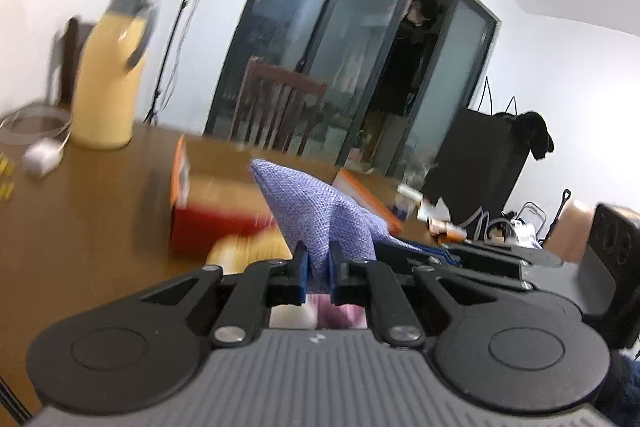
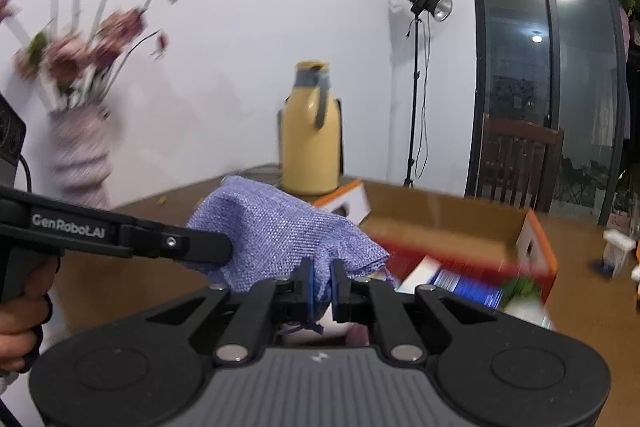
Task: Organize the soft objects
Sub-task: 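Lift the lavender sachet with the right gripper and carry it over the box, then lower the sachet into the box and open the right gripper, then move the right gripper back toward the pile of soft items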
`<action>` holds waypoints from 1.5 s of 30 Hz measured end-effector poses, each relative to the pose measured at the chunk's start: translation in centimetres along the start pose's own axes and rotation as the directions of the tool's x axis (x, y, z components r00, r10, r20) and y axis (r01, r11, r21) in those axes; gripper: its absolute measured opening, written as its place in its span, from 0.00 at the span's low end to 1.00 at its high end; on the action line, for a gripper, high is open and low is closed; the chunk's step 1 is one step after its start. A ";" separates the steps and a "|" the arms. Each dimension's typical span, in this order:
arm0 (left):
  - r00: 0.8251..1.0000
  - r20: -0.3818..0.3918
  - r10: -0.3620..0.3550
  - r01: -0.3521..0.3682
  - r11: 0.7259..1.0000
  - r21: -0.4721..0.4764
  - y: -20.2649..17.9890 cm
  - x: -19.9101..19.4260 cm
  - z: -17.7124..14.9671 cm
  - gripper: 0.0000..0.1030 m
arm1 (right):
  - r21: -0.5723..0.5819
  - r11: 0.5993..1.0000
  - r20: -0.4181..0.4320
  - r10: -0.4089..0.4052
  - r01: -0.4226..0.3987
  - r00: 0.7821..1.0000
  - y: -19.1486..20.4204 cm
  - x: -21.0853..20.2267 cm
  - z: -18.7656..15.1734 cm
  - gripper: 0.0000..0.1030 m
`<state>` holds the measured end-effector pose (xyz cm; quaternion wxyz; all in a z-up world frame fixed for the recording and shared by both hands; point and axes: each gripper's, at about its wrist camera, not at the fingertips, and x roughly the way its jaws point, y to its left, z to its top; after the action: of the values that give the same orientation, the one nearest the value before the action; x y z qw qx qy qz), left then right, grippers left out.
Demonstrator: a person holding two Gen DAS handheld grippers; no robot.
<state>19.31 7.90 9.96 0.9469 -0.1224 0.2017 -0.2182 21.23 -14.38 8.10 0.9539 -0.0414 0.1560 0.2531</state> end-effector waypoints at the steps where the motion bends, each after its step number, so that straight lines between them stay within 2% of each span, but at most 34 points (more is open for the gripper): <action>1: 1.000 -0.001 0.005 -0.005 1.000 0.002 0.2 1.6 1.5 0.10 | 0.002 1.000 -0.004 -0.003 0.003 1.000 -1.5 1.4 1.6 0.08; 6: 0.995 -0.076 0.064 -0.065 0.998 -0.005 2.6 11.1 6.9 0.10 | 0.035 0.999 -0.060 -0.011 0.013 0.998 -7.5 9.1 7.0 0.08; 9: 0.985 -0.151 0.087 -0.092 0.995 -0.026 5.0 17.0 9.4 0.10 | 0.049 0.998 -0.154 -0.017 0.025 0.988 -10.6 15.7 9.2 0.08; 11: 0.967 -0.211 0.143 -0.153 0.988 -0.031 6.8 21.3 10.7 0.10 | 0.086 0.996 -0.230 -0.011 0.032 0.973 -12.4 20.6 10.2 0.08; 13: 0.941 -0.283 0.187 -0.202 0.979 -0.027 8.5 25.2 11.3 0.11 | 0.125 0.991 -0.310 0.002 0.039 0.951 -13.7 25.5 10.6 0.08; 16: 0.906 -0.341 0.252 -0.260 0.965 0.023 10.3 29.0 11.2 0.14 | 0.157 0.985 -0.401 -0.002 0.071 0.916 -14.8 31.2 9.5 0.10; 17: 0.896 -0.357 0.266 -0.268 0.963 0.045 10.7 29.9 11.2 0.16 | 0.165 0.983 -0.422 -0.007 0.085 0.907 -14.8 32.4 8.8 0.12; 18: 0.886 -0.368 0.282 -0.282 0.958 0.053 11.1 30.5 11.1 0.28 | 0.179 0.980 -0.453 0.002 0.089 0.891 -15.0 33.8 8.2 0.17; 19: 0.883 -0.371 0.286 -0.291 0.956 0.044 11.6 30.7 11.2 0.40 | 0.200 0.976 -0.472 0.014 0.091 0.882 -15.1 34.5 7.7 0.22; 21: 0.884 -0.360 0.297 -0.302 0.952 0.043 12.2 30.6 11.6 0.47 | 0.251 0.962 -0.482 0.026 0.110 0.876 -15.9 35.4 7.1 0.27; 22: 0.888 -0.351 0.298 -0.302 0.952 0.043 12.3 30.3 11.7 0.50 | 0.271 0.956 -0.480 0.037 0.108 0.876 -16.1 35.4 6.9 0.37; 23: 0.891 -0.347 0.291 -0.296 0.954 0.040 12.5 30.0 11.8 0.58 | 0.289 0.952 -0.469 0.045 0.105 0.882 -16.4 35.1 6.9 0.41; 25: 0.898 -0.334 0.286 -0.285 0.957 0.052 12.5 28.9 11.9 0.61 | 0.295 0.950 -0.450 0.041 0.105 0.892 -16.9 34.0 7.1 0.51; 28: 0.908 -0.297 0.297 -0.285 0.955 0.083 11.2 26.9 12.2 0.61 | 0.289 0.952 -0.419 0.029 0.103 0.908 -17.2 31.8 8.0 0.53; 31: 0.918 -0.256 0.302 -0.294 0.953 0.071 9.8 24.6 12.8 0.63 | 0.258 0.960 -0.384 -0.001 0.109 0.923 -16.9 28.5 9.4 0.55; 33: 0.925 -0.202 0.323 -0.309 0.946 0.098 8.1 22.3 13.1 0.66 | 0.236 0.964 -0.355 -0.029 0.119 0.934 -16.7 25.7 10.1 0.62; 36: 0.929 -0.104 0.356 -0.341 0.930 0.141 5.9 18.9 13.0 0.79 | 0.197 0.971 -0.296 -0.075 0.137 0.952 -16.3 21.0 10.9 0.66; 39: 0.938 -0.021 0.345 -0.337 0.925 0.175 3.6 15.3 12.0 0.83 | 0.176 0.973 -0.223 -0.111 0.152 0.968 -15.6 16.3 11.1 0.78; 40: 0.941 0.011 0.337 -0.334 0.926 0.178 2.9 13.9 11.5 0.89 | 0.175 0.972 -0.205 -0.120 0.157 0.971 -15.5 14.8 10.9 0.83; 42: 0.941 0.061 0.333 -0.338 0.925 0.175 1.8 11.5 10.2 0.94 | 0.169 0.971 -0.181 -0.137 0.168 0.974 -15.0 11.9 10.5 0.85; 45: 0.935 0.137 0.329 -0.349 0.921 0.175 0.4 7.8 7.2 0.99 | 0.153 0.966 -0.171 -0.181 0.208 0.969 -13.8 8.1 9.2 0.95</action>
<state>28.98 5.67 13.70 0.9871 -0.0030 0.1473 -0.0630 37.32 -21.10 14.27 0.9591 0.0052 0.2461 0.1399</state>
